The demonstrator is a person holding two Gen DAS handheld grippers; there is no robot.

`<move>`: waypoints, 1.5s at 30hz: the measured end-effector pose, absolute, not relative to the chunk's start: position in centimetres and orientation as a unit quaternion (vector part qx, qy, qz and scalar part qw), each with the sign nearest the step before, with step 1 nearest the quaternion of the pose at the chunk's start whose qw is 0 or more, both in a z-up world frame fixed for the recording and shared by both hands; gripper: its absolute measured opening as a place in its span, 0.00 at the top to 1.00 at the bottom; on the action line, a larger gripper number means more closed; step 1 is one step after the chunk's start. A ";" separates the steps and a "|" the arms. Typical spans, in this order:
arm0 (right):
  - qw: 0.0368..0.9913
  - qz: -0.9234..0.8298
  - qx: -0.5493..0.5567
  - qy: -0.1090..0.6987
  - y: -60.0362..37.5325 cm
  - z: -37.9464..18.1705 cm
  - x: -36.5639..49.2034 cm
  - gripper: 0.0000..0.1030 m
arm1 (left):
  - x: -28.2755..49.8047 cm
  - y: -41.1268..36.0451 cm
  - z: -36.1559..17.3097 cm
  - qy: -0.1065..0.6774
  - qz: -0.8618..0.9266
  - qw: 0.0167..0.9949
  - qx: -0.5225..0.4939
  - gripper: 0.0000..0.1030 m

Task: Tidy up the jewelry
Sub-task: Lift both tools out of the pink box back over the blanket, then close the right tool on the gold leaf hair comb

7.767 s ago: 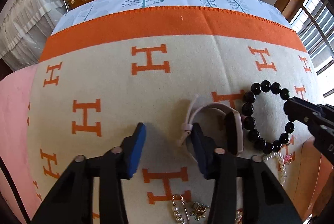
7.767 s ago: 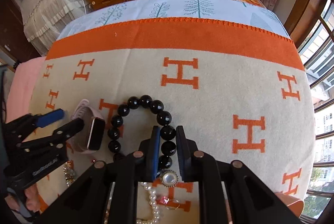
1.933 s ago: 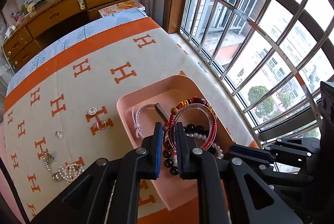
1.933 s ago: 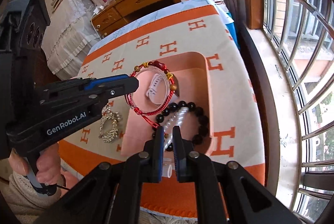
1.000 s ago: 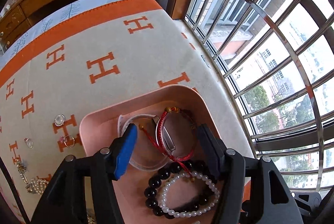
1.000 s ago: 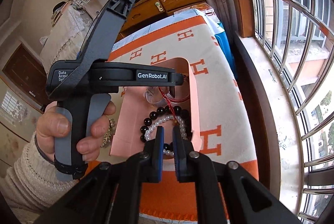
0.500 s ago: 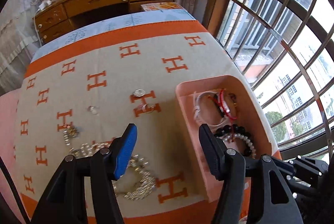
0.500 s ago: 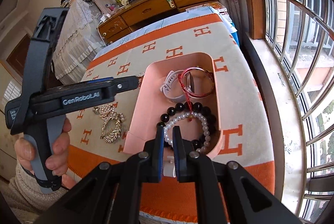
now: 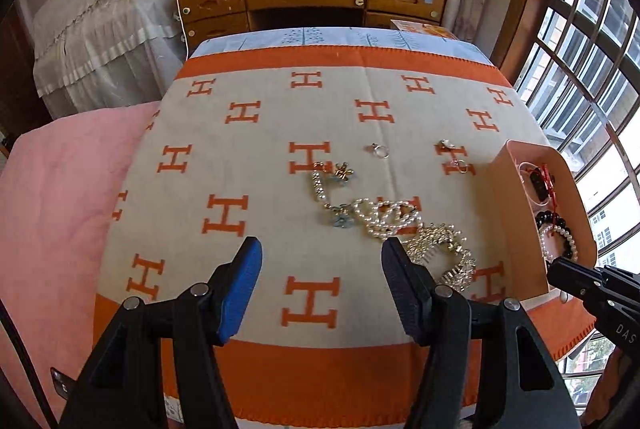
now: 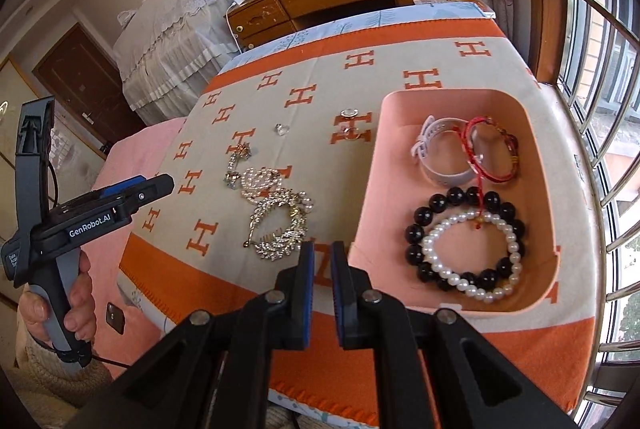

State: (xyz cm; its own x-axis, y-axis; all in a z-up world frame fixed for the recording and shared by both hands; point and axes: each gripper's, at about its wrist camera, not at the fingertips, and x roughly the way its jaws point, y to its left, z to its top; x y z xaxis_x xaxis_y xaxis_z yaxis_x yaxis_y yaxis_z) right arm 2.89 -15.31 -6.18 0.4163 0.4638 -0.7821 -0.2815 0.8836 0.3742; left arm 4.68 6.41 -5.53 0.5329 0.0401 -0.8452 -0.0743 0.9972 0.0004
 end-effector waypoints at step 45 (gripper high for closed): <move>0.809 0.077 0.042 0.581 -7.3 -10.0 9.2 0.92 | 5.2 12.8 -11.6 0.500 0.000 0.863 -0.067 0.38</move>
State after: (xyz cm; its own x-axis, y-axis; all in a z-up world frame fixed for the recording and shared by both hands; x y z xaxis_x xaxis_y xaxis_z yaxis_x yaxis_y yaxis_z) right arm 9.22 -7.35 -10.04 0.3121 0.1731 -0.9342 -0.0751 0.9847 0.1574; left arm 5.16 12.82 -11.58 0.5001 -0.0673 -0.8634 -0.0676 0.9909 -0.1165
